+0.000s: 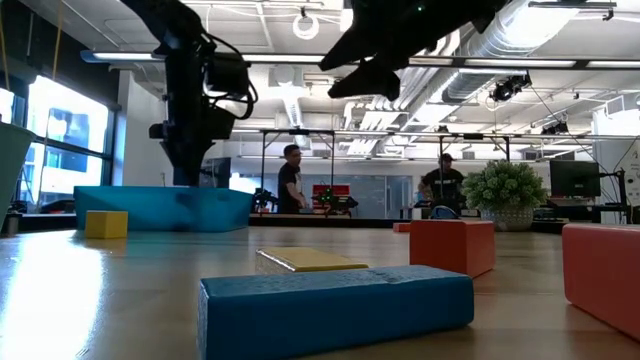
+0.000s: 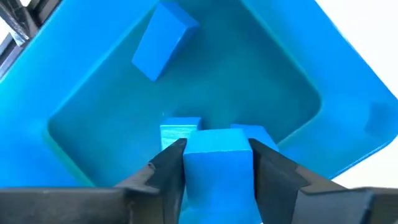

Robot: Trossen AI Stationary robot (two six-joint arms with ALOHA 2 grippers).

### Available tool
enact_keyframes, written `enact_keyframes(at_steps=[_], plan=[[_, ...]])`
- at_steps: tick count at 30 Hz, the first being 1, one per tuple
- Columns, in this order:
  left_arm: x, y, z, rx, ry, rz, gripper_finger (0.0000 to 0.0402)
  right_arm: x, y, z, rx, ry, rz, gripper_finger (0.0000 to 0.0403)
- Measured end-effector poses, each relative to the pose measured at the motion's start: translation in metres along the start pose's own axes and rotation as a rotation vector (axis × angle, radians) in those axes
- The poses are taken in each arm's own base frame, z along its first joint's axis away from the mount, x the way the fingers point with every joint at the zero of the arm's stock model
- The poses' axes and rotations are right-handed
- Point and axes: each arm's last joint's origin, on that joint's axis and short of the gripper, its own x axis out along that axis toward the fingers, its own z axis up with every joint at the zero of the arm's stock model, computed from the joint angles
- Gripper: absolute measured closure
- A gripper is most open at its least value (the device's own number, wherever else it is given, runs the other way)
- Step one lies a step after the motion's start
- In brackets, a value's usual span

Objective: Sort & place blocks by color
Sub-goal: Put the blue block into the blue bin, then put the orange block into the green bin

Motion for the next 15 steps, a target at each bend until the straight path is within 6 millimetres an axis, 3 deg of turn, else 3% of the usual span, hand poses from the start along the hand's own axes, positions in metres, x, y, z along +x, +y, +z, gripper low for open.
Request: enact_keyframes(at_steps=[9,15], plan=[[0.000,0.002,0.002,0.100,-0.014,0.007,0.0208,-0.003,0.028,-0.023,-0.045,0.183,0.114,0.0142],[0.002,0.009,0.003,0.065,-0.015,0.033,0.0179,-0.007,0.049,-0.039,-0.092,0.294,0.150,0.0142]])
